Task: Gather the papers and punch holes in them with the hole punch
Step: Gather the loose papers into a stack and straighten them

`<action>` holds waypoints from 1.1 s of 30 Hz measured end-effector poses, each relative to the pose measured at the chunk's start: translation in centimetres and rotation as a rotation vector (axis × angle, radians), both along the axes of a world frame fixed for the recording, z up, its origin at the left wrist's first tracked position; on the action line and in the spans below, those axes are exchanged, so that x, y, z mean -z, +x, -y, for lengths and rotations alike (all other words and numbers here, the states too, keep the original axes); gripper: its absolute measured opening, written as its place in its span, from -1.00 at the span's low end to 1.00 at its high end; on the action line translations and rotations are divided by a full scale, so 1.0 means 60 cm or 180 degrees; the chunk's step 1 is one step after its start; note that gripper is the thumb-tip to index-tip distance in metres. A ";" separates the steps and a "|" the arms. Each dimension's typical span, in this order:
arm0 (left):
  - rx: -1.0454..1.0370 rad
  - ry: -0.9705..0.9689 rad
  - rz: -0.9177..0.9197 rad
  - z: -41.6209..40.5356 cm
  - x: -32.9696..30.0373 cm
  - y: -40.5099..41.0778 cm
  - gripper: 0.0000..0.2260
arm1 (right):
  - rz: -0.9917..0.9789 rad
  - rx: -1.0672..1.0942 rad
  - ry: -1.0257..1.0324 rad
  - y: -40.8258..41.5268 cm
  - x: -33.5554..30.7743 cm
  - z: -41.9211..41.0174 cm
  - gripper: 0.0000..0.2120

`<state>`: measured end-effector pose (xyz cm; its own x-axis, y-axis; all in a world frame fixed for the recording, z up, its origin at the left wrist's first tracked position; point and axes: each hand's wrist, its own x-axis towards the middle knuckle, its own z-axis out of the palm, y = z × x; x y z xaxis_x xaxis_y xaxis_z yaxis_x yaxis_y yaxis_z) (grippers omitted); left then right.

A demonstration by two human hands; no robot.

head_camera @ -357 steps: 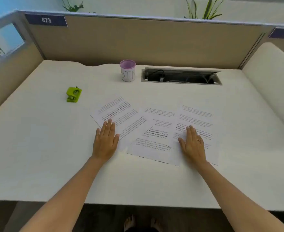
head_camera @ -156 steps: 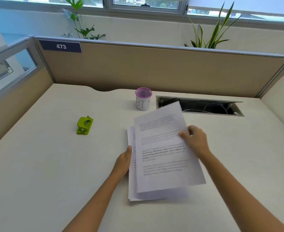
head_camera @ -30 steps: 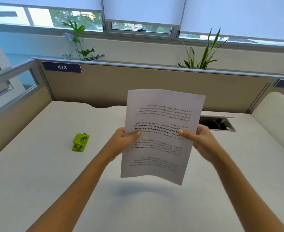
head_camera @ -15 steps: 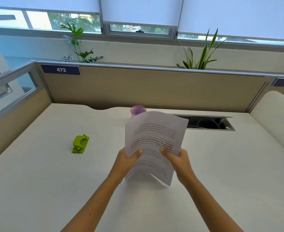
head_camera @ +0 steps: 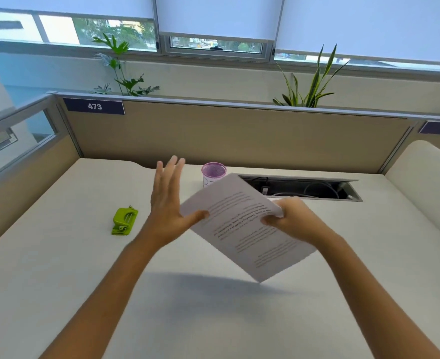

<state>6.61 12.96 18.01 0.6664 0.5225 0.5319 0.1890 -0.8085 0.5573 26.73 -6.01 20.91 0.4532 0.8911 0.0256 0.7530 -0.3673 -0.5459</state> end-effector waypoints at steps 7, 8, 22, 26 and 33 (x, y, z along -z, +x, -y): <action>0.0944 -0.1752 -0.0998 0.001 0.001 0.010 -0.92 | 0.0706 -0.0606 -0.0121 -0.013 -0.045 -0.013 -0.93; 0.0898 -0.1869 -0.0920 0.000 0.009 0.010 -0.91 | 0.0677 -0.0542 0.0090 -0.003 -0.046 -0.008 -0.94; 0.0752 -0.2983 0.0271 -0.008 0.057 -0.006 -0.85 | -0.2415 0.0427 0.1840 0.042 0.058 0.059 -0.74; 0.0394 -0.2749 0.0533 0.014 0.102 -0.002 -0.91 | -0.2508 0.0873 0.2118 0.008 0.105 0.046 -0.80; 0.0174 -0.2811 0.0288 0.062 0.202 -0.016 -0.76 | -0.2780 0.1117 0.1810 -0.030 0.215 0.060 -0.73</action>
